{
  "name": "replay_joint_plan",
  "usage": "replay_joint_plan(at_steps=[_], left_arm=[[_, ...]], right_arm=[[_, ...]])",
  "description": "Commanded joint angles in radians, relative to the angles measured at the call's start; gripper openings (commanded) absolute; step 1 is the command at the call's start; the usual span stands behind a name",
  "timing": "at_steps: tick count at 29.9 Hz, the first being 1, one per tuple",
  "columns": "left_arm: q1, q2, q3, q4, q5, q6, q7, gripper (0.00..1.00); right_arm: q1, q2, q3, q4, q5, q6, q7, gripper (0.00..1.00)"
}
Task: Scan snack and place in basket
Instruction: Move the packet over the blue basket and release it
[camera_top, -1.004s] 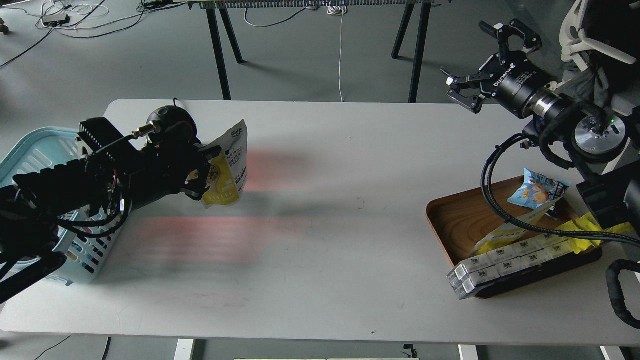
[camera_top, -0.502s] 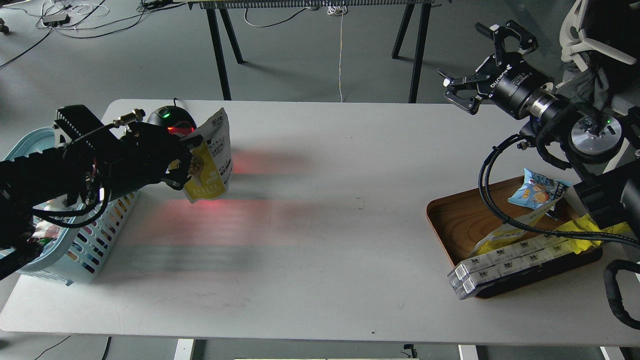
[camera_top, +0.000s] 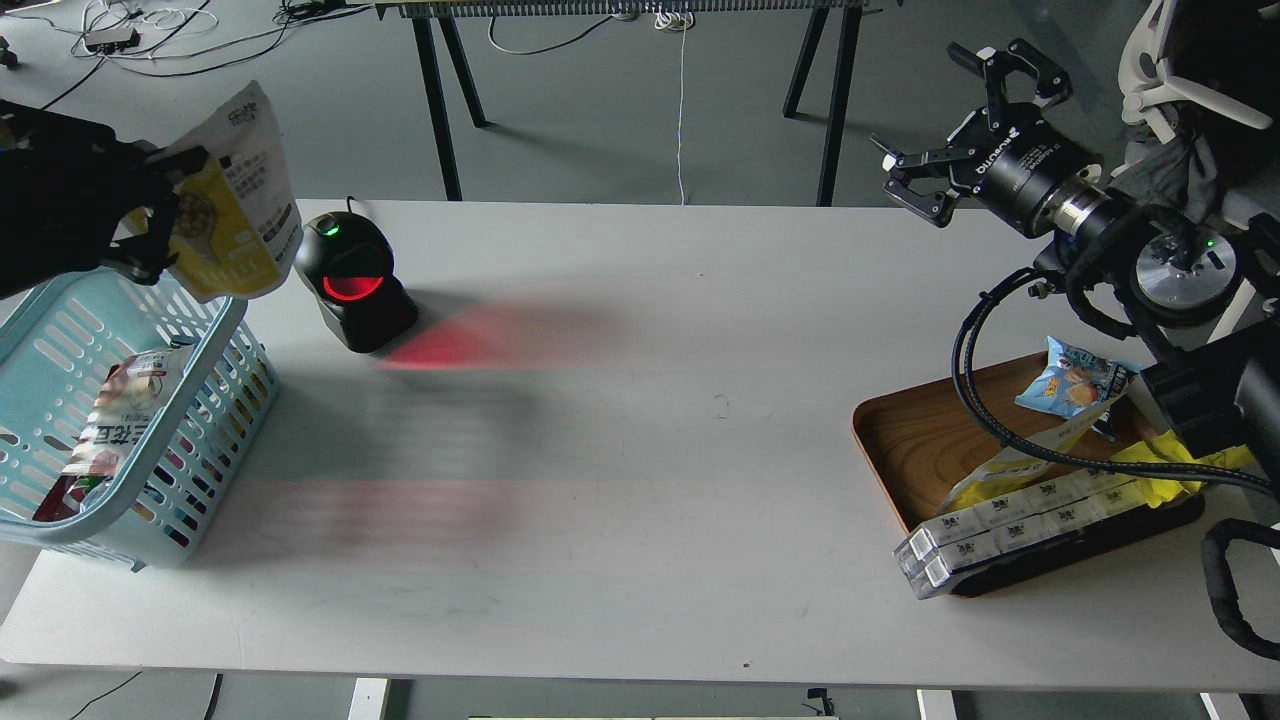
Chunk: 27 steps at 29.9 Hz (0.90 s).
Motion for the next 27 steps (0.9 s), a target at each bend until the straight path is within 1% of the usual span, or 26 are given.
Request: replay_joint_plan(at_steps=[1, 5, 9, 12, 16, 21, 27], left_arm=[[0.002, 0.1, 0.06, 0.048, -0.114, 0.095, -0.034, 0.0], [0.0, 0.169, 0.16, 0.11, -0.213, 0.189, -0.094, 0.0], [0.0, 0.185, 0.273, 0.191, -0.243, 0.302, -0.127, 0.0], [0.0, 0.185, 0.343, 0.237, -0.265, 0.359, -0.143, 0.0], [0.002, 0.183, 0.43, 0.265, -0.274, 0.402, -0.16, 0.0], [0.002, 0.151, 0.539, 0.299, -0.279, 0.402, -0.16, 0.0], [0.003, 0.094, 0.633, 0.319, -0.312, 0.402, -0.163, 0.0]], right_arm=[[0.001, 0.002, 0.0, 0.0, 0.0, 0.001, 0.0, 0.99], [0.001, 0.002, 0.0, 0.0, 0.0, 0.003, 0.0, 0.99], [0.001, 0.0, 0.0, 0.0, 0.0, 0.003, 0.0, 0.99], [0.001, 0.0, 0.0, 0.0, 0.0, 0.003, 0.0, 0.99], [0.001, 0.002, 0.0, 0.0, 0.0, 0.003, 0.0, 0.99], [0.001, 0.002, 0.0, 0.0, 0.0, 0.003, 0.0, 0.99], [0.001, 0.002, 0.0, 0.0, -0.002, 0.003, 0.0, 0.99]])
